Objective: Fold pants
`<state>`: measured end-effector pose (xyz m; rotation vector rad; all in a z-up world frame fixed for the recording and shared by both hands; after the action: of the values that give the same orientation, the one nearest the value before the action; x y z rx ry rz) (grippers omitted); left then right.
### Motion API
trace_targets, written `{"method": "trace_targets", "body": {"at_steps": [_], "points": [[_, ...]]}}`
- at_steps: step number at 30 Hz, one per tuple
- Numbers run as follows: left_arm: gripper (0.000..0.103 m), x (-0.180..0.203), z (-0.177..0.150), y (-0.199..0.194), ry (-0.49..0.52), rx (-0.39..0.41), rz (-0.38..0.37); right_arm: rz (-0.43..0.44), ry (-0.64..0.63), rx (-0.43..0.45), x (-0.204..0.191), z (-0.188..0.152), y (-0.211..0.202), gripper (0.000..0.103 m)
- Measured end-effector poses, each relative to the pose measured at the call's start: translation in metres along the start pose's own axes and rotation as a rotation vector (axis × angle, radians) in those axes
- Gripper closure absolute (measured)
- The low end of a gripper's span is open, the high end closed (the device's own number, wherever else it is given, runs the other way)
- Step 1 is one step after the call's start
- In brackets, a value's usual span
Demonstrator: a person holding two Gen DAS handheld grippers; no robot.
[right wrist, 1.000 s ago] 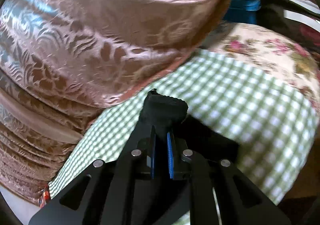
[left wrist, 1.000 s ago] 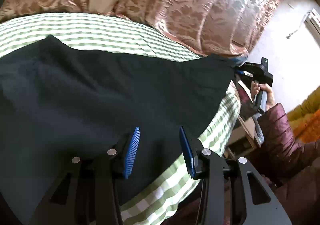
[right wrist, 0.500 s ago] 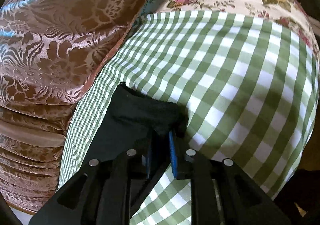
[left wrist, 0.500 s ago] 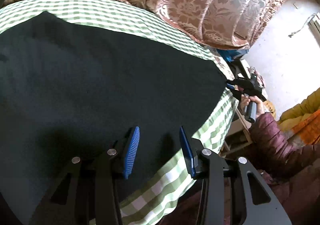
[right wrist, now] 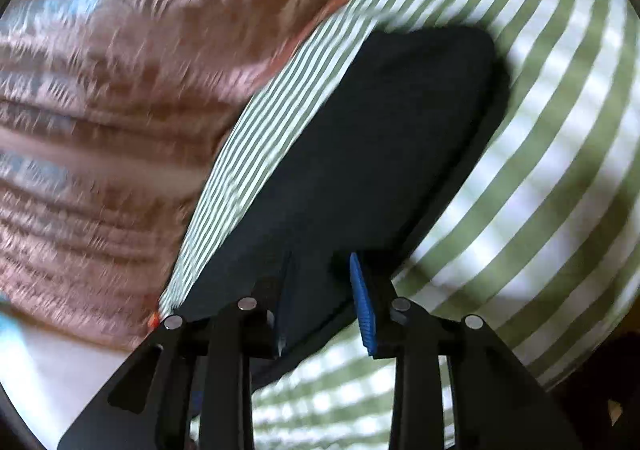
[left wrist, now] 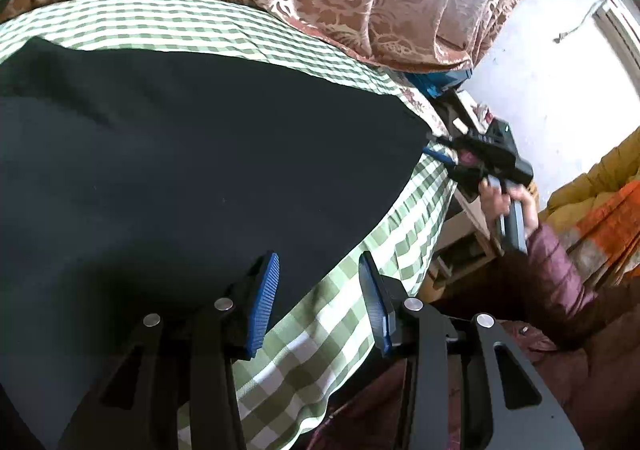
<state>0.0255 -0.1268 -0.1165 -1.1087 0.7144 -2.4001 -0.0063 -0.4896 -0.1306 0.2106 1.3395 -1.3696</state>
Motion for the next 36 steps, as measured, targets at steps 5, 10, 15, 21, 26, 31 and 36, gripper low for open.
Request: {"method": "trace_targets", "body": {"at_steps": [5, 10, 15, 21, 26, 31, 36], "points": [[0.063, 0.000, -0.001, -0.003, -0.002, 0.017, -0.004, 0.030, -0.001, -0.100, -0.008, -0.033, 0.018, 0.075], [0.063, 0.003, -0.003, -0.005, 0.008, 0.019, 0.012, 0.036, 0.017, -0.113, -0.008, -0.037, 0.030, 0.094], [0.063, 0.006, -0.003, -0.011, 0.022, 0.026, 0.042, 0.005, -0.091, -0.074, -0.020, -0.035, 0.018, 0.098], [0.063, -0.007, -0.017, -0.012, -0.019, -0.007, 0.058, -0.085, -0.091, -0.124, 0.005, -0.042, 0.024, 0.091], [0.063, -0.013, -0.008, -0.029, -0.056, 0.080, 0.066, -0.174, -0.179, 0.017, -0.014, -0.018, -0.008, 0.077], [0.063, -0.029, -0.006, -0.038, -0.104, 0.140, 0.123, -0.058, -0.344, -0.054, -0.089, -0.029, 0.033, 0.064], [0.063, -0.038, -0.027, -0.042, -0.125, 0.129, 0.169, -0.002, -0.479, -0.301, -0.137, -0.082, 0.120, 0.064]]}}
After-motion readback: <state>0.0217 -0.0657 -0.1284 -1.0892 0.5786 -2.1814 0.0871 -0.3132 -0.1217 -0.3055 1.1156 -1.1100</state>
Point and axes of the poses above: each gripper's, at about its wrist camera, not at the fingertips, and y roughly the way its jaws point, x to its right, z to its top, the point moved 5 cm from there along y, roughly the way its jaws point, and after that the axes turned 3 degrees about x, right-handed, at the moved point
